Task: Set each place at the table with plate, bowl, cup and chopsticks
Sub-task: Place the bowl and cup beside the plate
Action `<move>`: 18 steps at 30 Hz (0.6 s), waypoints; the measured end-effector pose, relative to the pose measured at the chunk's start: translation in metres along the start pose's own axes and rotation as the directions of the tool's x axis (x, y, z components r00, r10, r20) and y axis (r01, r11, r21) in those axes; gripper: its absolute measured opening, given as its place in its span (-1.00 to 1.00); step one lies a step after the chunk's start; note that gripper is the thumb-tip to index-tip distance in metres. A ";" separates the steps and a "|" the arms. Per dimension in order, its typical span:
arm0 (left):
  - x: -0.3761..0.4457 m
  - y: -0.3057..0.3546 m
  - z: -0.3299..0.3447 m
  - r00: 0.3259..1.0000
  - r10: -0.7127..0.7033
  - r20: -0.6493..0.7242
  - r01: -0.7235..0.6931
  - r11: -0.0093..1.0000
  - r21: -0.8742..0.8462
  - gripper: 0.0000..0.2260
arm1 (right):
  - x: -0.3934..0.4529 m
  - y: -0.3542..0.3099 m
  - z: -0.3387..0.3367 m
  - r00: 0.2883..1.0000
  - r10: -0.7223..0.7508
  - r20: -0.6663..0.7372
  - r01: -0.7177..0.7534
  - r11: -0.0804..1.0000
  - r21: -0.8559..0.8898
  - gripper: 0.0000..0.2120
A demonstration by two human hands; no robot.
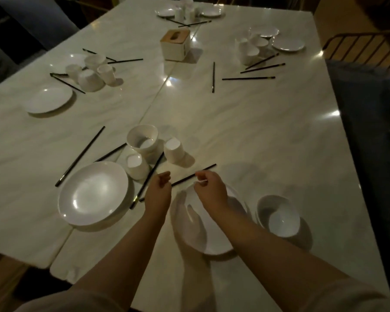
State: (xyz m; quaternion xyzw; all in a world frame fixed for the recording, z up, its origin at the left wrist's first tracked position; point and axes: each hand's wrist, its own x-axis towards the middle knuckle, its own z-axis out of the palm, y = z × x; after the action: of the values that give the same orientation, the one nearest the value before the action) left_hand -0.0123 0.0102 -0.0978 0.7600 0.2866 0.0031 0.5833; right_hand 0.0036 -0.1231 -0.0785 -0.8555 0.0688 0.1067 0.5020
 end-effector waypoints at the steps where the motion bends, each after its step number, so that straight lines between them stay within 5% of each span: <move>1: 0.010 0.003 -0.001 1.000 -0.010 0.000 0.010 1.000 -0.026 -0.69 | 0.016 -0.008 0.005 1.000 -0.024 0.007 0.024 0.999 -0.031 -0.70; 6: 0.054 0.011 -0.005 0.997 -0.044 0.058 0.050 0.994 -0.093 -0.69 | 0.086 -0.047 0.029 0.994 -0.108 0.012 0.109 0.986 -0.127 -0.54; 11: 0.082 0.008 -0.004 0.990 -0.088 0.109 0.094 0.994 -0.056 -0.68 | 0.139 -0.060 0.054 0.977 -0.138 0.162 0.189 0.911 -0.366 -0.39; 18: 0.094 0.005 -0.002 0.981 -0.141 0.131 0.147 0.988 -0.038 -0.70 | 0.154 -0.050 0.058 0.980 -0.143 0.141 0.183 0.925 -0.333 -0.52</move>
State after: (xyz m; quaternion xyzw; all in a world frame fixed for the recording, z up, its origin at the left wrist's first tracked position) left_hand 0.0675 0.0526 -0.1240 0.7218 0.3026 -0.0809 0.6172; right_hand 0.1569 -0.0494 -0.1020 -0.9253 -0.0509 0.1237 0.3548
